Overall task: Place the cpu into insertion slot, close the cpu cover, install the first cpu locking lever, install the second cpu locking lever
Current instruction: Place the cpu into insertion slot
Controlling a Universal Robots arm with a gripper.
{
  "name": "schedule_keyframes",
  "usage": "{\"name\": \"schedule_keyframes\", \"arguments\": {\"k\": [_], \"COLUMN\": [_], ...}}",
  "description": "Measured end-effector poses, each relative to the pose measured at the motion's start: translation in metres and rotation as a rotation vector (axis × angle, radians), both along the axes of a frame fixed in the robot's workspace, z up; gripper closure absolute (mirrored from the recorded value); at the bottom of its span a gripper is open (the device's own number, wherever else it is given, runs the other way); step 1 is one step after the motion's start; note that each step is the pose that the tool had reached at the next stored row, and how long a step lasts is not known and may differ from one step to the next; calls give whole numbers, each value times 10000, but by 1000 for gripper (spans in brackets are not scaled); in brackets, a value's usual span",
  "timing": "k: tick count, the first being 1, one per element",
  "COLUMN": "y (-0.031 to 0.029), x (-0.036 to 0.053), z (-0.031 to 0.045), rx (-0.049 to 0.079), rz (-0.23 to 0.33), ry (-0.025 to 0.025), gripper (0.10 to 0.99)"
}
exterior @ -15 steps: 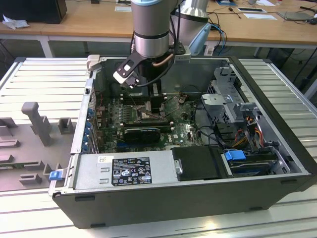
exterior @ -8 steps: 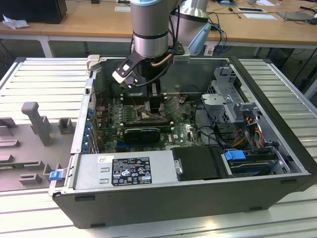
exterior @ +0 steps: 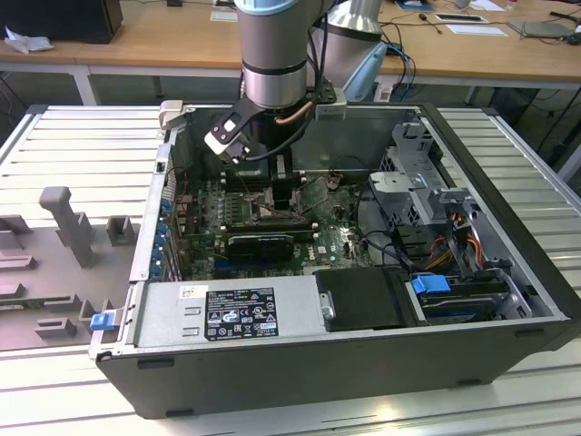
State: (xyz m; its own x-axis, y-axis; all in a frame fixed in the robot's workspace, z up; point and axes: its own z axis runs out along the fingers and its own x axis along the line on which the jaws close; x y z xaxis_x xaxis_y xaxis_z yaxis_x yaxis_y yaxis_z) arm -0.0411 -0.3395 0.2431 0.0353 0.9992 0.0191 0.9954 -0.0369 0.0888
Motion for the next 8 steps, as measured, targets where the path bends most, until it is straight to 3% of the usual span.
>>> {"name": "schedule_keyframes", "arguments": {"k": [8], "y": [0], "x": [-3], "z": [-26], "rx": [0], "rz": [-99], "ry": [0], "gripper": [561]}}
